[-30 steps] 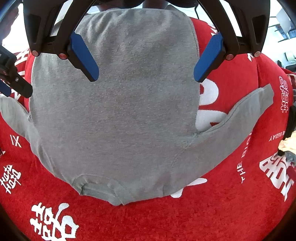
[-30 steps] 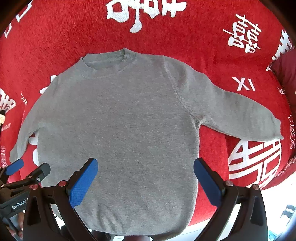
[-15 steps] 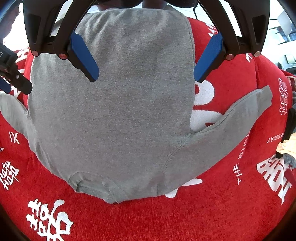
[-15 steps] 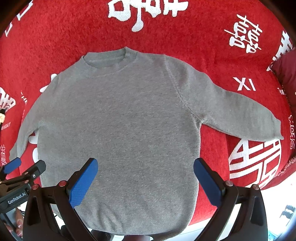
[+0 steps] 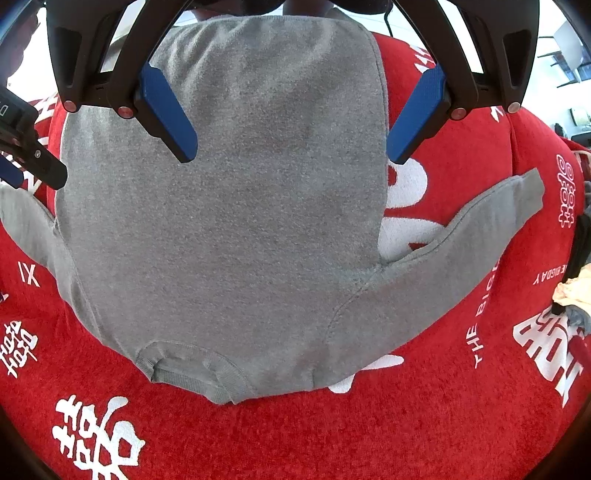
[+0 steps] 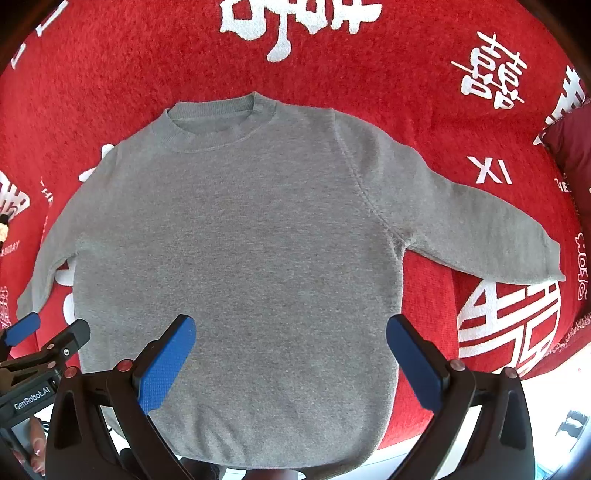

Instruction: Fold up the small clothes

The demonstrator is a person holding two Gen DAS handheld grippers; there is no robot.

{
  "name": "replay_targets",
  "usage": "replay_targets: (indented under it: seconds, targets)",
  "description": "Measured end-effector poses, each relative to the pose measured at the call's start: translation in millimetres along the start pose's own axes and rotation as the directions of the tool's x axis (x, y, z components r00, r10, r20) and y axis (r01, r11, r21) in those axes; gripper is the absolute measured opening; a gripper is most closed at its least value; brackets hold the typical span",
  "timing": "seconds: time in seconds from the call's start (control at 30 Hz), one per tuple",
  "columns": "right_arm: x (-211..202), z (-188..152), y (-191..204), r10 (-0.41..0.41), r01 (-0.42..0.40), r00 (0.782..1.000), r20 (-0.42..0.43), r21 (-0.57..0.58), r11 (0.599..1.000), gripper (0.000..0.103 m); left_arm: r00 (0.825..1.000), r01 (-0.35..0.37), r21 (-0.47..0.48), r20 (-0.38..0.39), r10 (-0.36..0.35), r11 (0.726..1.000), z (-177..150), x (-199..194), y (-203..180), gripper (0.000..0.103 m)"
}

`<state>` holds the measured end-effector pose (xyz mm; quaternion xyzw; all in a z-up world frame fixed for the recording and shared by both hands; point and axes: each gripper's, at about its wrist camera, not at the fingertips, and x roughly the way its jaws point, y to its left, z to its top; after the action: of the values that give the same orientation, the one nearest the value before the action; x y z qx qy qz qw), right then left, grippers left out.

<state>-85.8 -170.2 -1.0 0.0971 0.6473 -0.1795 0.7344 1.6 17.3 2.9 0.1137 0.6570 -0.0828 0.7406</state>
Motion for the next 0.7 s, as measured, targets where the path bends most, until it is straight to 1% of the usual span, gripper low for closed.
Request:
replay_targets:
  seconds: [0.13, 0.27, 0.33, 0.7]
  targets:
    - [0.7, 0.3, 0.8, 0.0, 0.0, 1.0, -0.002, 0.0, 1.0, 0.103, 1.0, 0.012, -0.001, 0.016, -0.012, 1.0, 0.5, 0.9, 1.3, 0.103]
    - [1.1, 0.5, 1.7, -0.001, 0.001, 1.0, -0.001, -0.002, 1.0, 0.103, 1.0, 0.016, -0.004, 0.005, -0.016, 1.0, 0.9, 2.5, 3.3, 0.103]
    - [1.7, 0.7, 2.6, -0.002, 0.002, 1.0, -0.003, -0.002, 1.0, 0.103, 1.0, 0.009, -0.004, -0.015, -0.009, 1.0, 1.2, 3.5, 3.7, 0.103]
    - [3.2, 1.7, 4.9, -0.001, 0.001, 1.0, -0.004, -0.005, 1.0, 0.103, 1.0, 0.012, -0.006, 0.0, -0.012, 1.0, 2.0, 4.4, 5.8, 0.103]
